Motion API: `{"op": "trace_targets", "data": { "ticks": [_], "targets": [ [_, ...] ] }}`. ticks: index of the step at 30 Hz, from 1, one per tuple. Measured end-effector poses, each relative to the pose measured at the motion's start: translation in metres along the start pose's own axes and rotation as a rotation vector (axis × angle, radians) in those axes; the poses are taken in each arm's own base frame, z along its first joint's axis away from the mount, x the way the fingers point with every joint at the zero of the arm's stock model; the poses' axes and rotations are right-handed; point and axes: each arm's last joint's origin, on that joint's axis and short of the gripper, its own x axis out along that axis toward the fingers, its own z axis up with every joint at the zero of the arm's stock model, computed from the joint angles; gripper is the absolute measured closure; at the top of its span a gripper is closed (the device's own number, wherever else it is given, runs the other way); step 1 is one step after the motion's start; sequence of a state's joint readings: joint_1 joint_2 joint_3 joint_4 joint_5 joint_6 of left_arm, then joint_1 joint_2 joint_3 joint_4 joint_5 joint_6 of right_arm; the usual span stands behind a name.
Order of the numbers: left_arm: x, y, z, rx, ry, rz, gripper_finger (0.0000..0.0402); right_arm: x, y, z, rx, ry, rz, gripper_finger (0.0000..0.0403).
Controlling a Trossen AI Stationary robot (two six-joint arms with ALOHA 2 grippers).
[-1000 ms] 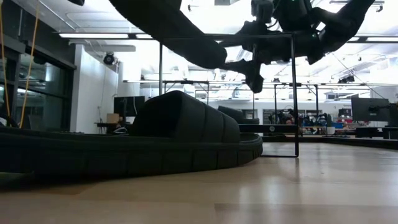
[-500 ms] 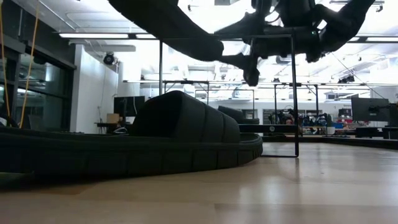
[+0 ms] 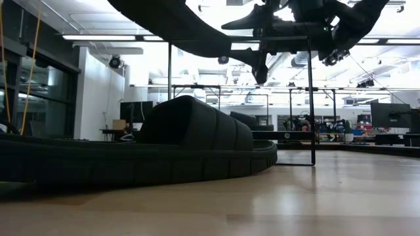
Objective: Pick and place slides into the shelf
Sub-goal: Put the top black slide on the shelf
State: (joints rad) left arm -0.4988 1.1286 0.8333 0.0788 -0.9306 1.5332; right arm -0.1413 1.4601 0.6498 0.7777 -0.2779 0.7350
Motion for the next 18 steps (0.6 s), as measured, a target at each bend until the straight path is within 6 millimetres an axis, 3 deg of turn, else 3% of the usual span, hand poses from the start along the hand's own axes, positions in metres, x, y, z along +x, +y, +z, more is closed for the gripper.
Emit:
{"op": "trace_targets", "data": {
  "ticks": [18],
  "targets": [
    [0.0001,-0.0001,-0.0001,0.003,0.004,0.000,0.0401,0.0007,-0.0016,-0.0027,0.002,0.040,-0.020,0.0181]
  ]
}}
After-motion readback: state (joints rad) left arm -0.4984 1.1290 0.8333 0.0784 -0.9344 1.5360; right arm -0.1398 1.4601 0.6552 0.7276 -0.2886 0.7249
